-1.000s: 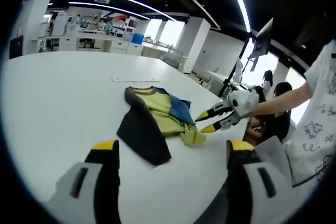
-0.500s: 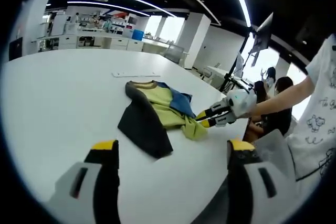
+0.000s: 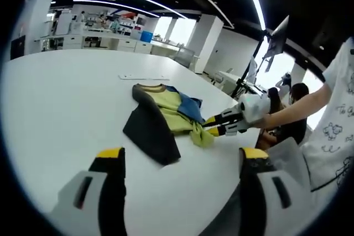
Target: Fold the garment on the visible template until the final outline fits inside the template.
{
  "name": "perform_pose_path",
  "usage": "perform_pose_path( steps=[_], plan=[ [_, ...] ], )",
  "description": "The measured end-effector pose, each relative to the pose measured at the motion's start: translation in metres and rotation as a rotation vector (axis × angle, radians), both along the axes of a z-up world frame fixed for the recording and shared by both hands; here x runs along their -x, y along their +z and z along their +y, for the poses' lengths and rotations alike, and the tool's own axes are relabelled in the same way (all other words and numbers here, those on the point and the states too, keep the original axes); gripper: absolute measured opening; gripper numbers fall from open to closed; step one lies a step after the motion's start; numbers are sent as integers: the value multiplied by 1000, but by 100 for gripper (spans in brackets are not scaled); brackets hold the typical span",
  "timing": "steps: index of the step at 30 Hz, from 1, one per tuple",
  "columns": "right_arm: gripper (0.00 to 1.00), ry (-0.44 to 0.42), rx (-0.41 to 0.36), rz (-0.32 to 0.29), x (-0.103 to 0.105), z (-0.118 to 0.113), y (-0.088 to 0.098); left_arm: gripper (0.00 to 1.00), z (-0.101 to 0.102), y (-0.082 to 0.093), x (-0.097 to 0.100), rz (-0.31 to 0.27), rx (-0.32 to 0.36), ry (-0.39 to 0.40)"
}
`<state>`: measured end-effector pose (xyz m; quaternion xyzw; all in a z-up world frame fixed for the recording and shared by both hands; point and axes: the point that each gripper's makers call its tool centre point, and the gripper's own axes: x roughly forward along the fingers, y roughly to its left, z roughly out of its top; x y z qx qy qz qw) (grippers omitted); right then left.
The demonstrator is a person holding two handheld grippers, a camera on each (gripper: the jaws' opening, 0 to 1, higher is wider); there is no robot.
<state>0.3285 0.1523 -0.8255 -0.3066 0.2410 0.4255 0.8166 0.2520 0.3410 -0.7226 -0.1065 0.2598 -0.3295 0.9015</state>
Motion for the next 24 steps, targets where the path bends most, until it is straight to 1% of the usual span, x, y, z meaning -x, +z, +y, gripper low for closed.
perform_pose_path(
  steps=[2,4,6,8,14,15,20,21,24],
  plan=[
    [7,-23,-17,-5,-1,2,0,81,1,-1,0,1,3,5],
    [6,-35,-15,-5,-1,2,0,81,-1,-1,2,4,7,4],
    [0,-40,-14,-13,-2,3,1,81,-1,-3,3,7,4,3],
    [0,-37,-4,-29,-3,2,3,81,-1,-4,4,9,5,2],
    [0,-39,-7,-14,-2,-1,3,81,-1,-7,5,14,13,7],
    [0,-49,-29,4,-1,-2,5,81,-1,-7,5,14,12,7],
    [0,-111,-147,95,1,-9,27,81,-2,-8,5,13,17,8],
    [0,-117,-165,101,-1,-11,32,81,-3,-8,5,14,16,7],
    [0,-166,-254,173,1,-22,56,80,-5,-8,5,14,15,3]
  ],
)
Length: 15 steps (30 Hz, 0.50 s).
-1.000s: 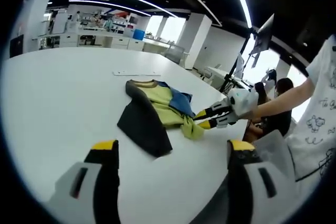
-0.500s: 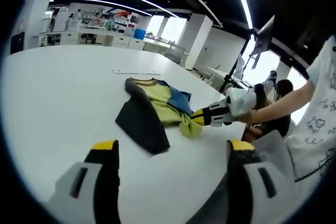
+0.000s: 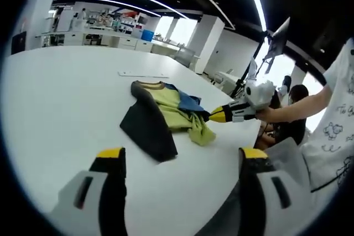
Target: Fold the garment on the visible template until the final outline fits inside the template.
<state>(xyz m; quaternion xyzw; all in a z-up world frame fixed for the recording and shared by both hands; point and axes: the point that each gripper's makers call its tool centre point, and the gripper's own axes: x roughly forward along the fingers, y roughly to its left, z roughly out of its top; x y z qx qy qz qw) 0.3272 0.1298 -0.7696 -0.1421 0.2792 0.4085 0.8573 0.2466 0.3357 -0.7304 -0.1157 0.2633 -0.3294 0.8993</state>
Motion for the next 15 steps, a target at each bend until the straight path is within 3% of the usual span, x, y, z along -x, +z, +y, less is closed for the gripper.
perform_pose_path(
  steps=[8,15],
  plan=[
    [0,-100,-35,-39,-25,-52,44,80,-5,3,-1,-10,0,-4],
    [0,-281,-40,-32,-37,-134,66,81,-9,-1,-1,-14,-22,-4]
  ],
)
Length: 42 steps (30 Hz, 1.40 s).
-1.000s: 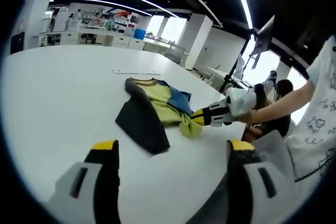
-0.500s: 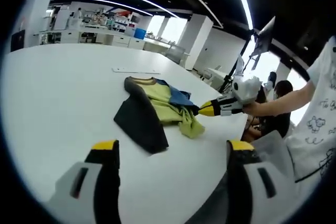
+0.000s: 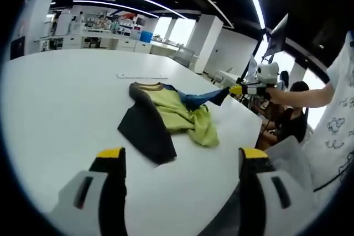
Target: Fold the garment on the visible template until the final outline fits inside the template.
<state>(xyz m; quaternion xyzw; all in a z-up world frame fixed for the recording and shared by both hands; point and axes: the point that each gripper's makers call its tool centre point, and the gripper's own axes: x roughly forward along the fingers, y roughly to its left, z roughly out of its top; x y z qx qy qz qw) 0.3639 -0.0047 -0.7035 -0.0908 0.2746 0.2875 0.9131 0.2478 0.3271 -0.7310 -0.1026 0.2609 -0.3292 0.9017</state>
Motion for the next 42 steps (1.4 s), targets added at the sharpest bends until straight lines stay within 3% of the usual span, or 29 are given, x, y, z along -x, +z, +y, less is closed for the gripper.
perform_pose_path(
  steps=[3,10,18,23,29,31,35,36,39,42],
  plan=[
    [0,-35,-27,21,-9,-27,9,81,-2,-2,-1,10,-11,11],
    [0,-105,-6,31,-18,-96,20,80,-15,7,-10,10,-21,37],
    [0,-166,1,69,-36,-150,7,80,-30,11,-11,13,-29,53],
    [0,-195,-4,152,-38,-178,-13,79,-34,11,-13,15,-40,66],
    [0,-274,-90,298,-34,-207,-22,79,-41,7,-22,15,-48,71],
    [0,-285,-134,395,-26,-208,-27,79,-42,7,-26,13,-48,71],
    [0,-311,-201,523,-18,-219,-30,79,-43,8,-33,5,-41,76],
    [0,-320,-233,585,-14,-221,-31,79,-43,8,-34,4,-36,76],
    [0,-340,-322,689,-8,-224,-32,79,-44,5,-36,6,-41,73],
    [0,-386,-345,724,-20,-242,-47,79,-42,0,-36,17,-32,83]
  ],
)
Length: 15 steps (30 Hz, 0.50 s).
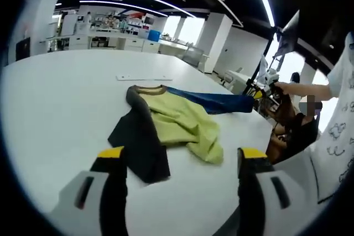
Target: Fold the garment on the visible template until the final outline fits inside the template.
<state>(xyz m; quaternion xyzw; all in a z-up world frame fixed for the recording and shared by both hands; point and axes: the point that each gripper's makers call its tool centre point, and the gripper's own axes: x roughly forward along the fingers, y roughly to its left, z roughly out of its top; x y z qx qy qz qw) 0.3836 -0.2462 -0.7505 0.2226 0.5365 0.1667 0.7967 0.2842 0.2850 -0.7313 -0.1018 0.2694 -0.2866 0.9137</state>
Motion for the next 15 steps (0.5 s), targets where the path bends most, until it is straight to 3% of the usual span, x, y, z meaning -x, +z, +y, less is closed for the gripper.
perform_pose_path(
  steps=[2,8,15],
  plan=[
    [0,-35,-7,36,-3,-7,-13,79,0,-4,0,11,-3,-1],
    [0,-114,42,24,-21,-26,-40,79,-5,-6,1,28,-12,-6],
    [0,-126,128,-7,-40,-37,-60,79,-4,-6,-3,40,-15,3]
  ],
)
